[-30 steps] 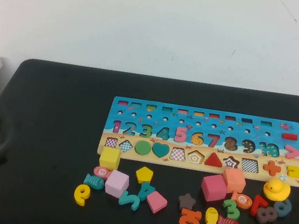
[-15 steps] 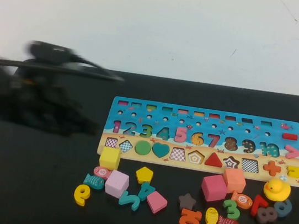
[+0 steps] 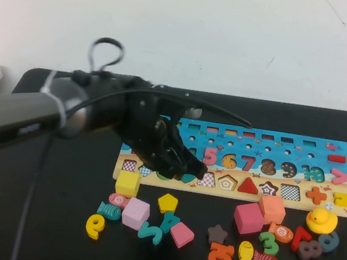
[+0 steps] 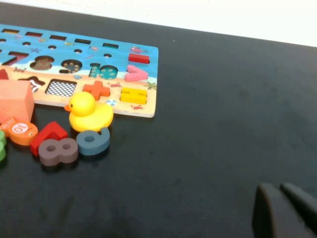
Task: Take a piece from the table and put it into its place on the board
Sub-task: Pick up the "Pentagon"
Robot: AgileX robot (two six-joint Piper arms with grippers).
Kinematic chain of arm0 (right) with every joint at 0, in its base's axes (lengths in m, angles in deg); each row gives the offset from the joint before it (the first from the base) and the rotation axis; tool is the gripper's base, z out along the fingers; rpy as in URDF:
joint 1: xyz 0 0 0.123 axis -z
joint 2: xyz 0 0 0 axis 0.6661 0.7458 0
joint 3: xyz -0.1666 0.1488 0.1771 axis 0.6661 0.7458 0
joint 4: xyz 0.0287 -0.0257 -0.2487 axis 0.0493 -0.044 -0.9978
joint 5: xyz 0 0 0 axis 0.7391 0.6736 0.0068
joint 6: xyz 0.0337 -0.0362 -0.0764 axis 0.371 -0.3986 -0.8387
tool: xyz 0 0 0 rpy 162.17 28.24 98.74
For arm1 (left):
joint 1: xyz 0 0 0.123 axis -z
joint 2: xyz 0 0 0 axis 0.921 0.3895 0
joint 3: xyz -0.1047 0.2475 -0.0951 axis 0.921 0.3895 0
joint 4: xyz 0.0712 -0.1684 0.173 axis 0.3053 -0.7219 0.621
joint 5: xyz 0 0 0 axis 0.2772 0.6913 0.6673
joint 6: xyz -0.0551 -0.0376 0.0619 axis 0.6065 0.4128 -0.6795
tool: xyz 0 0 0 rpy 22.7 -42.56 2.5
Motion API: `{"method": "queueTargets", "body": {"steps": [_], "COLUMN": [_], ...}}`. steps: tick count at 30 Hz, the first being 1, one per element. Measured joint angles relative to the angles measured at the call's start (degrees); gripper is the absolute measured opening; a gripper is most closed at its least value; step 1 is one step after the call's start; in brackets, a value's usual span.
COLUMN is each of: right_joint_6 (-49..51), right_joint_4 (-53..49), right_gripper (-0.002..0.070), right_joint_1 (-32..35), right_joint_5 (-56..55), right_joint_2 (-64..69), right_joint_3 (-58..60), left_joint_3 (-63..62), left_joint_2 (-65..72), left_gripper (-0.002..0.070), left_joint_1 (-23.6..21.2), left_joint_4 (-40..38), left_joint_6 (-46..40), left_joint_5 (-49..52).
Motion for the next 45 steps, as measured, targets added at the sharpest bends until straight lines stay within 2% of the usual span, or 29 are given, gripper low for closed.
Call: {"method": "queueTargets", "body": {"steps": [2,4,7,9,11,13,33,36,41,45], "right_joint_6": [0.0,0.0,0.0,0.0,0.0,0.0,0.1,0.1,0.1,0.1], "right_joint_4": [0.0,0.0,0.0,0.0,0.0,0.0,0.0,0.0,0.0,0.0], "right_gripper": [0.0019,0.0018,0.0018,0.0018,0.0018,0.0019,0.0018,0.0019,0.0018,0.0018], "right_joint_1": [0.0,0.0,0.0,0.0,0.0,0.0,0.0,0.0,0.0,0.0], "right_joint_5": [0.0,0.0,0.0,0.0,0.0,0.0,0.0,0.0,0.0,0.0], "right_joint_2": [0.0,0.0,0.0,0.0,0.0,0.0,0.0,0.0,0.0,0.0], "right_joint_3": [0.0,0.0,0.0,0.0,0.0,0.0,0.0,0.0,0.0,0.0], "left_joint_3": [-2.4,-4.82,-8.1,-10.11,-11.61,-12.89,-14.02,-14.13,-14.13,-14.13], "left_joint_2": [1.93,3.84,6.43,7.86,9.2,10.57,14.91,14.91,14.94,14.94], "left_gripper": [0.0105,0.0204,0.0363,0.0445,0.0495,0.0515,0.0525,0.0494,0.0381,0.034], "left_joint_1": [0.49,1.07,1.29,1.37,1.52,1.51,1.76,1.76,1.76,1.76], "left_joint_4": [5.44,9.51,11.95,12.51,12.77,12.77,10.84,10.84,10.84,10.84], "left_joint_6": [5.44,9.51,12.52,13.06,13.28,13.48,16.37,16.37,16.37,16.37], "left_joint_5": [2.4,4.7,8.14,10.28,11.95,13.31,15.7,15.89,16.68,17.19]}}
